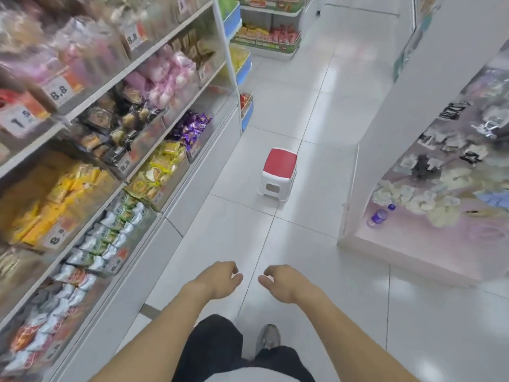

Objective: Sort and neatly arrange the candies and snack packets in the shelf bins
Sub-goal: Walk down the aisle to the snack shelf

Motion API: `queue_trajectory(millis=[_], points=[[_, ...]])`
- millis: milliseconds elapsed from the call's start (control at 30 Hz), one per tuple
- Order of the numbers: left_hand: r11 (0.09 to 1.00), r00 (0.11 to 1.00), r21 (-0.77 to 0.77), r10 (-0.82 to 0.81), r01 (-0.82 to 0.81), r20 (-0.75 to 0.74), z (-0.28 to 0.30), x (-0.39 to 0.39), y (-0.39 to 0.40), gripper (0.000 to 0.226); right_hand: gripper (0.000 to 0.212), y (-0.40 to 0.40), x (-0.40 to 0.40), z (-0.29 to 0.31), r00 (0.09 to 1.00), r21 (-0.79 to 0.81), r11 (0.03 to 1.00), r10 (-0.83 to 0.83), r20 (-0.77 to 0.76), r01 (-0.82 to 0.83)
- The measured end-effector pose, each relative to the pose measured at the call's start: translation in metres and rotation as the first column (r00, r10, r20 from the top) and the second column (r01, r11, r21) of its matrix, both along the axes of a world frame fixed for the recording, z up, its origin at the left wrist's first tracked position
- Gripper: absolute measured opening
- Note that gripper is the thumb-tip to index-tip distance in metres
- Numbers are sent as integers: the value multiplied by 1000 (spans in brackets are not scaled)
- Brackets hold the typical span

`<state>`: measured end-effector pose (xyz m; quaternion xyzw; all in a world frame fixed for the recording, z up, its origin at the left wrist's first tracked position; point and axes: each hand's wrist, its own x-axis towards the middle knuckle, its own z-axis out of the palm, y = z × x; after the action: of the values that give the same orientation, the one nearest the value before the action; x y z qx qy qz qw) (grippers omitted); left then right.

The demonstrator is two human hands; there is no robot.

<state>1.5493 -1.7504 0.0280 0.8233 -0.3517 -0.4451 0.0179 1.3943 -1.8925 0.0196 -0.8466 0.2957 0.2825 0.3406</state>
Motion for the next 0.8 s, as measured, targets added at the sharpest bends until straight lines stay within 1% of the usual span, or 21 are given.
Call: queue_trajectory(millis=[100, 200, 300, 367, 467, 600, 700, 800], points=[[1000, 999, -9, 28, -28, -31, -3, 52, -55, 46, 54, -54, 58, 0, 1000, 13, 1000, 3, 0, -3], [999, 996, -17, 31, -33, -80, -24, 107, -108, 40, 57, -105, 116, -17, 1000, 19, 1000, -1, -2, 1], [998, 993, -37, 39, -43, -115, -37, 170, -160, 33, 58, -156, 180, -30, 999, 7, 1000, 4, -44, -4], [998, 992, -38, 37, -42, -124, -38, 215, -191, 36, 57, -189, 225, -31, 997, -2, 1000, 18, -79, -18], [998, 997, -47, 28, -31, -76, -33, 282, -235, 45, 57, -238, 298, -23, 996, -31, 998, 44, -76, -47], [998, 999, -56, 32, -33, -19, -23, 370, -291, 48, 58, -304, 392, -13, 998, -67, 996, 63, -5, -63], [992, 995, -84, 94, -93, 13, -22, 428, -328, 46, 57, -351, 456, -11, 997, -71, 994, 81, 10, -80], [983, 985, -104, 159, -152, 63, -32, 484, -365, 43, 55, -398, 524, -18, 991, -60, 989, 136, 22, -134]])
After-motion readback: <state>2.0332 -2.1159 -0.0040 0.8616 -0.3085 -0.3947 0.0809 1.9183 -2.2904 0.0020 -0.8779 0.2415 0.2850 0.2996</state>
